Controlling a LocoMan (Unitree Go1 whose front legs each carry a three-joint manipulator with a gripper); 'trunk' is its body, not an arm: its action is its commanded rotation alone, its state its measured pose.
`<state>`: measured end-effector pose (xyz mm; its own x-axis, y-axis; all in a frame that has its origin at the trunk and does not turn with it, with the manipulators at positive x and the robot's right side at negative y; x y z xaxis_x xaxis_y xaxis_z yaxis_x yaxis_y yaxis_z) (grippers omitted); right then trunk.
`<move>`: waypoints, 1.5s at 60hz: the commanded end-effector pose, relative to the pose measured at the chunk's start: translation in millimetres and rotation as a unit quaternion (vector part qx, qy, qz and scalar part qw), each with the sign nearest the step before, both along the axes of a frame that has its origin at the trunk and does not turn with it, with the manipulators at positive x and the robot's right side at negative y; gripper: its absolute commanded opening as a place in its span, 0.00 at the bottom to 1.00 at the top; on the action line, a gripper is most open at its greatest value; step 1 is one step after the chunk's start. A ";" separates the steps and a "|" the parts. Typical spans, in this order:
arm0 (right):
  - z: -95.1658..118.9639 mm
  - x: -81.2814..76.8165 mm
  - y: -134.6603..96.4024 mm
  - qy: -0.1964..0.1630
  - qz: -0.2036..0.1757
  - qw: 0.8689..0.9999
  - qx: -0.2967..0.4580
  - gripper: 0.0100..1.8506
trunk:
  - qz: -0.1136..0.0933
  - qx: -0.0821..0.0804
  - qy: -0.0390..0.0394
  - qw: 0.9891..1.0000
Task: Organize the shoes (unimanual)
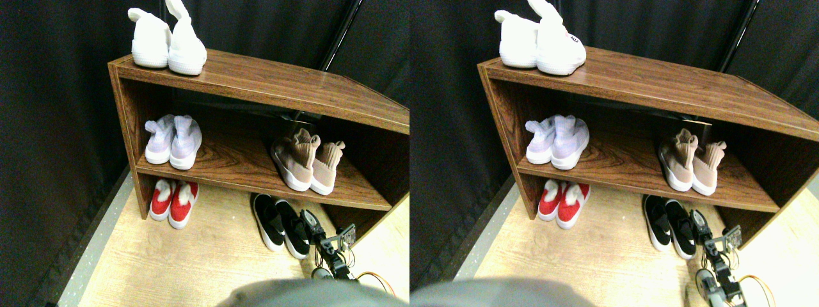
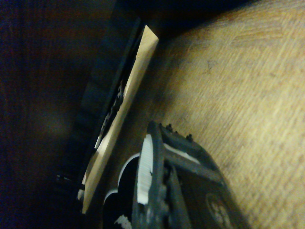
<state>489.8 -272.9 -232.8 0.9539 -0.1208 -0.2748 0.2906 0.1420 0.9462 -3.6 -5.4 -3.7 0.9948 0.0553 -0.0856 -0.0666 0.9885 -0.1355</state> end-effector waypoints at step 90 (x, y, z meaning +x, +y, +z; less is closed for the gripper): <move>85.8 -68.5 -25.6 -0.125 0.017 0.988 -0.091 0.03 | -0.040 0.019 -0.018 0.999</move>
